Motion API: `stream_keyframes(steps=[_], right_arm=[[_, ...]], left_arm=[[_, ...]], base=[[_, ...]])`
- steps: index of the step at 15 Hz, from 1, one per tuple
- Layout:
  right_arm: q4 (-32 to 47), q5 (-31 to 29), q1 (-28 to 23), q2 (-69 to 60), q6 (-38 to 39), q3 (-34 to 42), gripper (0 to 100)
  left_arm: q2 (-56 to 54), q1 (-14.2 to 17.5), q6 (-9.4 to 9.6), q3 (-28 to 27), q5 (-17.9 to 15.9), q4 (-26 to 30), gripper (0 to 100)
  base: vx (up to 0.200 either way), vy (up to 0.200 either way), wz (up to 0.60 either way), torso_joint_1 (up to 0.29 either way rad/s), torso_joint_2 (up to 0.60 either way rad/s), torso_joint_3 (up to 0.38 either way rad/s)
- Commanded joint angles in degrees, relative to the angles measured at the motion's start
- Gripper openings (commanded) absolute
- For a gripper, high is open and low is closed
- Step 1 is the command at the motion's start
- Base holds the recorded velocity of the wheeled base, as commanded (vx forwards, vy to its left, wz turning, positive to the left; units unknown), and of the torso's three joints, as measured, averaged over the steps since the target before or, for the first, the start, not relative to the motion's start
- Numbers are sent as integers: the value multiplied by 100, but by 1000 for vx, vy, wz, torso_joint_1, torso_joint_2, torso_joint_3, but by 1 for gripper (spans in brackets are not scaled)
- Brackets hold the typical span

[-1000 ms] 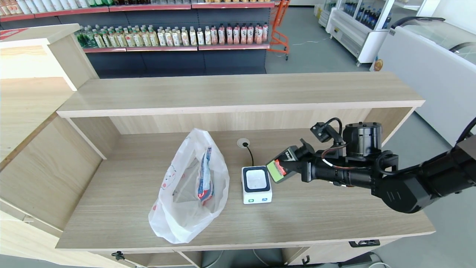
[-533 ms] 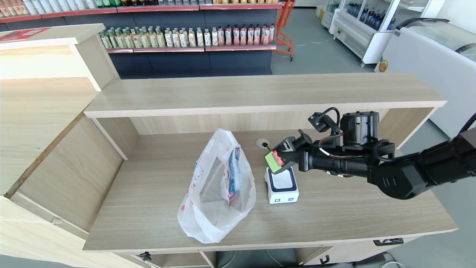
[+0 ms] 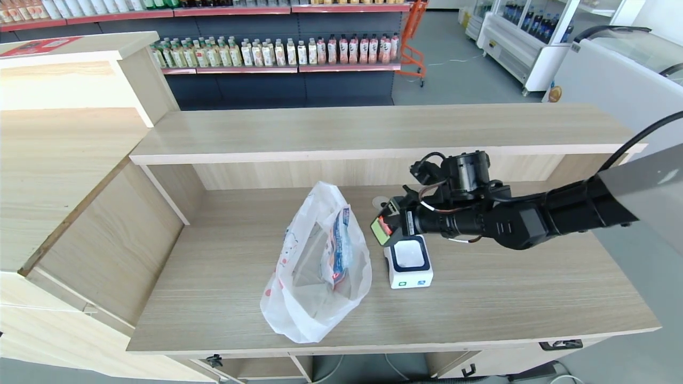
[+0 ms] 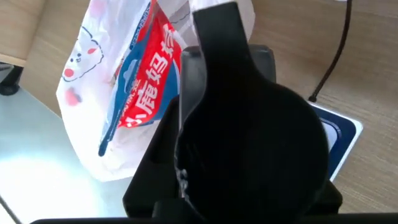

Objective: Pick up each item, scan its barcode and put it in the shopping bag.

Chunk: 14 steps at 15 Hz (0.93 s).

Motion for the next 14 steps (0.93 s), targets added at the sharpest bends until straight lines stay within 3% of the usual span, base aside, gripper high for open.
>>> stream_keyframes(steps=[1,6,8,14], right_arm=[[36,-276,254,582,-15,-383,0],[44,-408,729,1233,-24,-814,0],[53,-785,966,1531,-24,-1077,0],[71,-979,1115,1953,-24,-1534,0]], left_arm=[[-2,0,-4,1,1,-1,100],[-2,0,-4,1,1,-1,100],[-2,0,-4,1,1,-1,100],[-2,0,-4,1,1,-1,100]], base=[[0,0,0,0,0,0],[0,0,0,0,0,0],[0,0,0,0,0,0],[0,0,0,0,0,0]])
